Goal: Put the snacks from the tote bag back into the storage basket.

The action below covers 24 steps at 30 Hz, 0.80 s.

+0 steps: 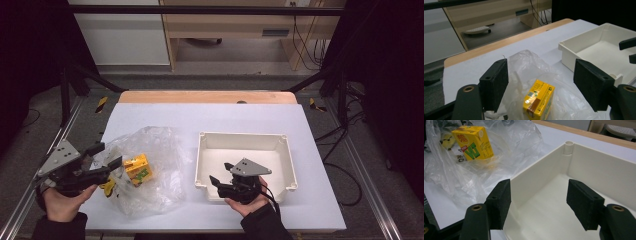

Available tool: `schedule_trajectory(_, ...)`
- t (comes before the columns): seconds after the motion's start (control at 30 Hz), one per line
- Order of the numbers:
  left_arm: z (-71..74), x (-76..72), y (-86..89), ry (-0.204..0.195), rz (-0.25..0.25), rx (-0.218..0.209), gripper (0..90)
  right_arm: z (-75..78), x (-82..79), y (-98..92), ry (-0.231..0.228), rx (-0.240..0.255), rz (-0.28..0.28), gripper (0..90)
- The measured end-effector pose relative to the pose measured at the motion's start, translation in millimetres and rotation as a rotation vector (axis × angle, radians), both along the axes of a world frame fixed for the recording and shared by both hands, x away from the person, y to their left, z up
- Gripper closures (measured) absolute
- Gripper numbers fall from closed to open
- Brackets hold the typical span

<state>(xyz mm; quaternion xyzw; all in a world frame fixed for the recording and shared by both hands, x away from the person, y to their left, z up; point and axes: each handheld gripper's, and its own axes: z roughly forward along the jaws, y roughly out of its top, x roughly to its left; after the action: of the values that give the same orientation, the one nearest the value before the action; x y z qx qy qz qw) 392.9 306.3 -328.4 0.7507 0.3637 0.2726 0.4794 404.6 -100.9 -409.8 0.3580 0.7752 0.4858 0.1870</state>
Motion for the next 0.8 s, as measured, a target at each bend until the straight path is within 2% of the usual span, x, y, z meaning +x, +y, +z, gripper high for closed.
schedule_trajectory(0.2, -26.4, 18.5, -19.0, 0.077, -0.027, 0.059, 28.2, -0.6, -0.4, 0.3, 0.003, -0.003, 0.004, 36.3)
schedule_trajectory(0.33, -44.6, 32.4, -18.0, 0.126, -0.031, 0.084, 27.4, -2.3, 0.3, 0.0, 0.008, -0.006, 0.004, 36.5)
schedule_trajectory(0.47, -56.6, 39.2, -11.9, 0.153, -0.026, 0.102, 26.8, -4.3, 0.9, 0.4, 0.014, -0.014, 0.009, 36.5)
schedule_trajectory(0.7, -64.3, 37.3, 14.1, 0.166, 0.03, 0.068, 27.6, -4.9, -0.6, 1.7, 0.02, -0.017, 0.019, 37.0)
schedule_trajectory(0.8, -68.0, 33.4, 25.2, 0.17, 0.018, 0.026, 27.5, -4.4, -2.3, 3.9, 0.019, -0.017, 0.03, 37.4)
